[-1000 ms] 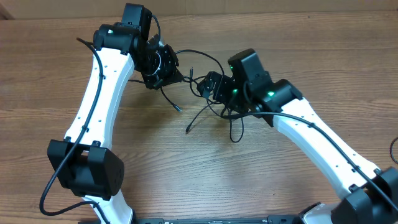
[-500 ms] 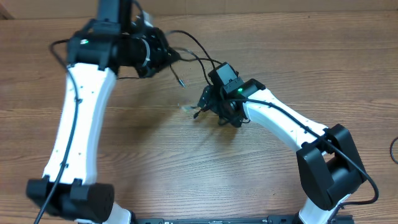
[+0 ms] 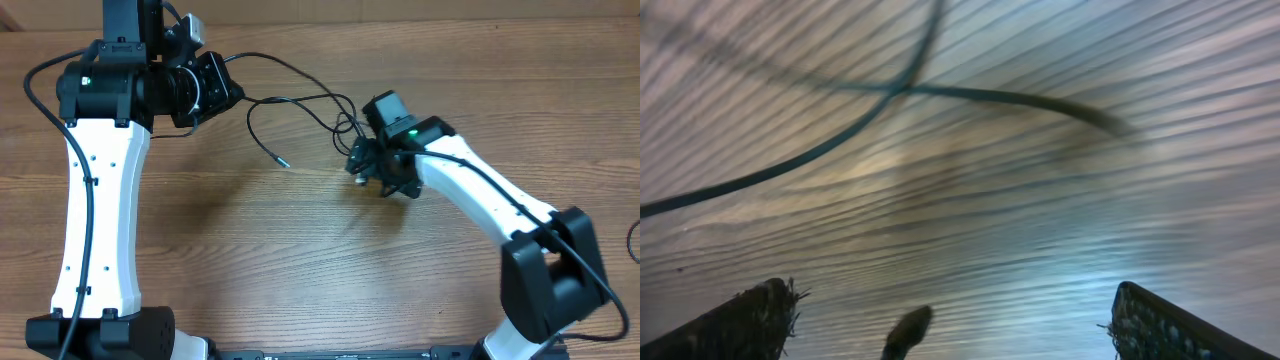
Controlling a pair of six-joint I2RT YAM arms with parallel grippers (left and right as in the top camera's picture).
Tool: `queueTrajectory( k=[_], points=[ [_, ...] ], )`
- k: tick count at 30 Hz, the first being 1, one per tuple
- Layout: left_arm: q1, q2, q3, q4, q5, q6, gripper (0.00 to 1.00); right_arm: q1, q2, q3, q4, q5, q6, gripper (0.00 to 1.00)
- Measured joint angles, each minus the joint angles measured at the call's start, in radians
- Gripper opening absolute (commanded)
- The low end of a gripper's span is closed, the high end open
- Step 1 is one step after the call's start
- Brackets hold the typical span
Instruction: Untangle cables
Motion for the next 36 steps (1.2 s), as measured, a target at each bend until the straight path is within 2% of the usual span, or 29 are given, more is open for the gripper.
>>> queueTrajectory(
  k=[7,10,15,18,20,23,25,26,31,36],
  points=[
    [0.089,-0.024,0.007,-0.002,-0.05,0.042,0.04,-0.204,-0.056,0.0,-0.117,0.038,-0.029,1.0],
    [0.127,-0.047,0.016,-0.002,-0.053,0.041,0.04,-0.282,-0.056,0.0,-0.1,-0.018,-0.079,1.0],
    [0.1,-0.061,0.024,-0.002,-0.05,0.041,0.04,-0.264,-0.068,0.0,-0.068,-0.225,-0.204,1.0],
    [0.072,-0.061,0.024,-0.002,-0.048,0.037,0.04,-0.23,-0.1,0.0,-0.04,-0.335,-0.237,1.0],
    [0.052,-0.061,0.024,-0.002,-0.045,0.03,0.04,-0.206,-0.127,-0.001,0.036,-0.436,-0.23,1.0],
    [0.018,-0.061,0.024,-0.002,-0.045,0.001,0.04,-0.184,-0.143,-0.001,0.125,-0.532,-0.155,0.98],
    [-0.008,-0.061,0.024,-0.002,-0.042,-0.023,0.04,-0.17,-0.143,-0.001,0.185,-0.568,-0.077,0.8],
    [-0.02,-0.061,0.024,-0.002,-0.041,-0.034,0.04,-0.163,-0.143,-0.001,0.203,-0.58,-0.028,0.76],
    [-0.08,-0.061,0.024,-0.002,-0.037,-0.085,0.04,-0.104,-0.143,-0.001,0.288,-0.614,0.262,0.74],
    [-0.143,-0.061,0.024,0.002,-0.064,-0.127,0.04,-0.028,-0.143,-0.001,0.344,-0.623,0.537,0.78]
  ],
)
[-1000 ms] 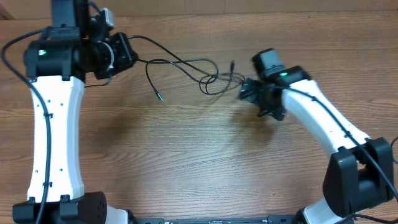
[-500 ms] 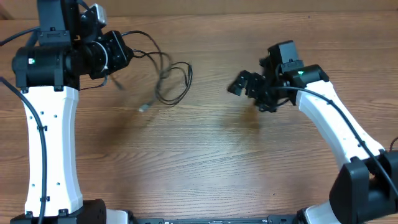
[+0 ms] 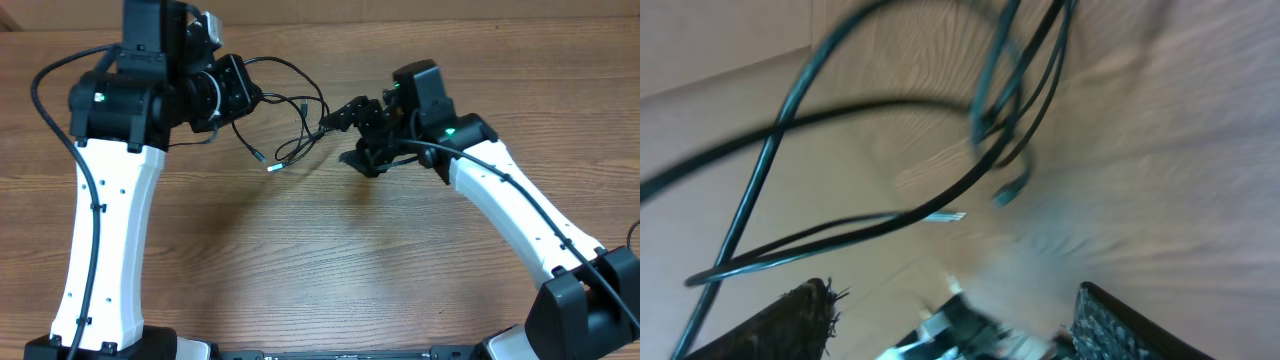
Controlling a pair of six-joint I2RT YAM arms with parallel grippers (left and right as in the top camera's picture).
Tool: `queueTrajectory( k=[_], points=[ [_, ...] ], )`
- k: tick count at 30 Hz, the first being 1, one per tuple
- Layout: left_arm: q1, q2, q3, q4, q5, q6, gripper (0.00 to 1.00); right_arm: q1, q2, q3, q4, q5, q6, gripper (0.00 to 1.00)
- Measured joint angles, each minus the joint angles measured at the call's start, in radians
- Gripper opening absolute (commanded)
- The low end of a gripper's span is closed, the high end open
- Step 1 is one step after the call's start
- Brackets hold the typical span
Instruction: Untangle cables
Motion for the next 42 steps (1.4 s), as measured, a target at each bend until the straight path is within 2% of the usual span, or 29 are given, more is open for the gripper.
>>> queueTrajectory(
  k=[7,9,13,14,15,19,20,23,26,29,32,37,42],
  points=[
    [-0.084,0.0,0.0,0.001,-0.05,-0.069,0.04,0.031,0.0,0.0,0.022,0.063,0.262,0.81],
    [-0.101,0.0,0.0,0.002,-0.056,-0.083,0.04,0.031,0.004,0.0,0.07,0.072,0.313,0.77],
    [-0.13,0.0,0.0,0.011,-0.063,-0.122,0.04,0.036,0.022,0.0,0.129,0.066,0.372,0.77],
    [-0.134,0.0,0.0,0.012,-0.064,-0.131,0.04,0.039,0.03,0.0,0.13,0.064,0.389,0.73],
    [-0.136,0.0,0.0,0.012,-0.063,-0.143,0.04,0.043,0.04,0.0,0.134,0.063,0.406,0.63],
    [-0.136,0.0,0.0,0.011,-0.068,-0.16,0.04,0.052,0.076,0.0,0.165,0.05,0.445,0.08],
    [-0.136,0.0,0.0,0.011,-0.074,-0.163,0.04,0.052,0.079,0.0,0.164,0.049,0.443,0.04],
    [-0.136,0.0,0.0,0.011,-0.127,-0.17,0.04,0.052,0.079,0.0,0.159,0.04,0.381,0.04],
    [-0.135,0.0,0.0,0.01,-0.228,-0.165,0.04,0.051,0.079,0.0,0.087,0.018,0.253,0.04],
    [-0.121,0.0,0.0,-0.001,-0.328,-0.15,0.05,0.047,0.079,0.001,-0.047,0.009,0.089,0.04],
    [-0.077,0.0,0.0,-0.029,-0.39,-0.146,0.04,0.019,0.079,0.001,-0.285,0.1,-0.075,0.04],
    [0.026,0.0,0.0,-0.06,-0.419,-0.144,0.04,-0.077,0.08,-0.001,-0.455,0.291,-0.164,0.04],
    [0.057,0.008,0.0,-0.089,-0.369,-0.142,0.04,-0.174,0.079,0.011,-0.444,0.324,-0.247,0.04]
  ],
)
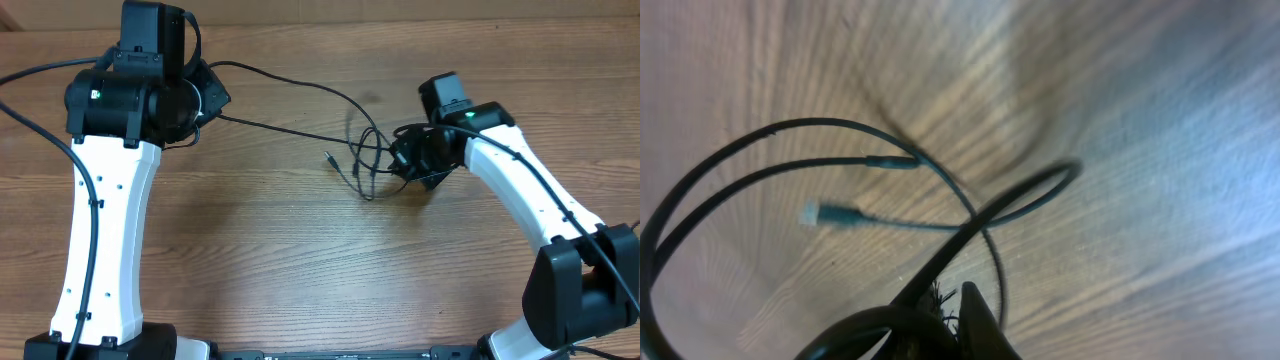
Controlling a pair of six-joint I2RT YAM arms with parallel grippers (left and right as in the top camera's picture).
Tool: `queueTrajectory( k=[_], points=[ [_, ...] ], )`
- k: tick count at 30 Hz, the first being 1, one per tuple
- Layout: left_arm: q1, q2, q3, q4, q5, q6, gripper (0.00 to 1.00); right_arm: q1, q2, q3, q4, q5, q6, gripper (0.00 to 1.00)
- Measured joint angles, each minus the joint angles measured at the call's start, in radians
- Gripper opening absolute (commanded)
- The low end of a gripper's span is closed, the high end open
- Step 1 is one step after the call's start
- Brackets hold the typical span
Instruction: Untangle cables
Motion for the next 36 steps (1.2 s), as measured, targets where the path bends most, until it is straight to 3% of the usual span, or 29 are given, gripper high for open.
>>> queueTrajectory(
  k=[3,7,9,14,17,23,27,28,36],
  points=[
    [0.0,0.002,0.0,-0.004,0.028,0.019,0.04,-0.039,0.0,0.0,0.042,-0.016,-0.077,0.06],
    [0.0,0.002,0.0,0.002,0.033,0.023,0.04,-0.083,-0.002,0.003,0.064,-0.016,-0.189,0.19],
    [0.01,0.002,0.0,0.003,-0.019,0.021,0.04,-0.118,-0.002,0.003,0.037,0.055,-0.216,0.31],
    [0.1,-0.001,0.0,0.0,-0.127,-0.013,0.04,-0.272,0.0,-0.005,-0.002,0.203,-0.255,0.39],
    [0.132,-0.001,0.0,0.011,-0.121,-0.028,0.04,-0.287,0.0,-0.005,-0.011,0.234,-0.276,0.46],
    [0.127,-0.001,0.0,0.154,0.099,0.127,0.04,-0.26,0.0,-0.005,0.011,0.181,-0.391,0.63],
    [0.101,-0.001,0.0,0.226,0.307,0.276,0.04,-0.232,0.0,-0.006,0.055,0.014,-0.564,0.9],
    [0.093,-0.001,0.0,0.236,0.358,0.312,0.04,-0.224,0.0,-0.006,0.072,-0.037,-0.613,0.93],
    [0.069,-0.001,0.03,0.249,0.598,0.457,0.04,-0.141,0.0,-0.007,0.275,-0.437,-0.942,1.0]
  ],
)
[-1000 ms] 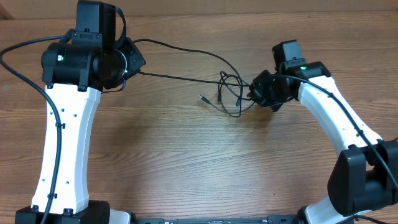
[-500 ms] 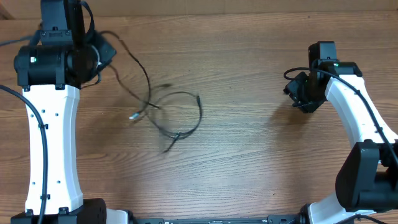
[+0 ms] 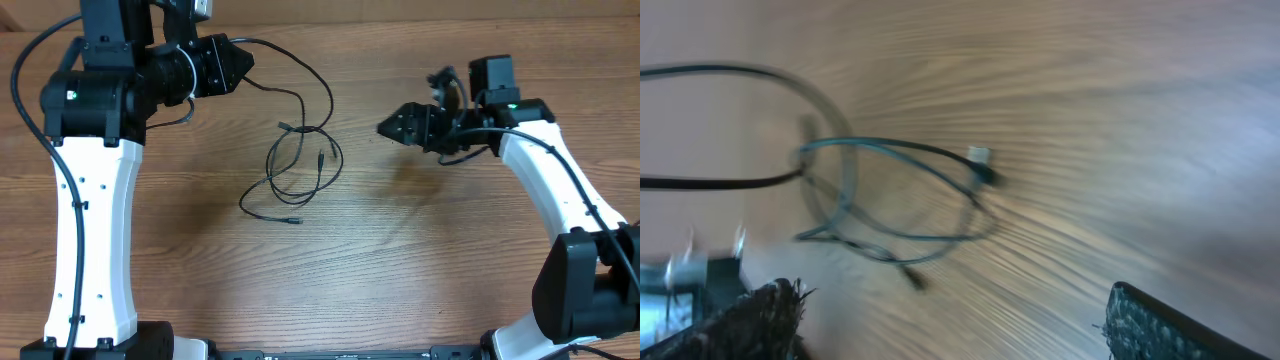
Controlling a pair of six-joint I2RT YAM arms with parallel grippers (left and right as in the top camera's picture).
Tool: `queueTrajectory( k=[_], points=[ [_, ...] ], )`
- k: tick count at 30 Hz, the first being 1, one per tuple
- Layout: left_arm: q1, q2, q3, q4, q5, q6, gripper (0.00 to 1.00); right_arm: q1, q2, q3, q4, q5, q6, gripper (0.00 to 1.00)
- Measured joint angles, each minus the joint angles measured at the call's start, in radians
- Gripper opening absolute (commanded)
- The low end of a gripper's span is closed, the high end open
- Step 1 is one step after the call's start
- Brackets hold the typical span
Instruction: Untangle cables
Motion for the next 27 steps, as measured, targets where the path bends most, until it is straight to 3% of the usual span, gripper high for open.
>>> queueTrajectory(
  k=[4,8,13,18,23,27],
  points=[
    [0.0,0.0,0.04,-0.006,0.027,0.019,0.04,0.059,0.0,-0.001,0.14,-0.043,-0.073,1.0],
    [0.0,0.0,0.064,-0.006,0.04,0.021,0.04,0.133,0.0,-0.001,0.207,0.04,-0.097,1.0],
    [0.0,0.0,0.1,-0.002,0.079,0.015,0.04,0.256,0.005,-0.001,0.305,0.232,0.008,1.0],
    [0.0,0.0,0.121,0.043,0.17,0.008,0.04,0.343,0.039,-0.001,0.458,0.297,0.155,1.0],
    [0.0,0.0,0.122,0.13,0.233,-0.019,0.04,0.391,0.082,-0.001,0.441,0.317,0.239,1.0],
    [0.007,0.0,0.123,0.196,0.248,-0.05,0.04,0.441,0.124,0.0,0.297,0.418,0.276,1.0]
  ],
)
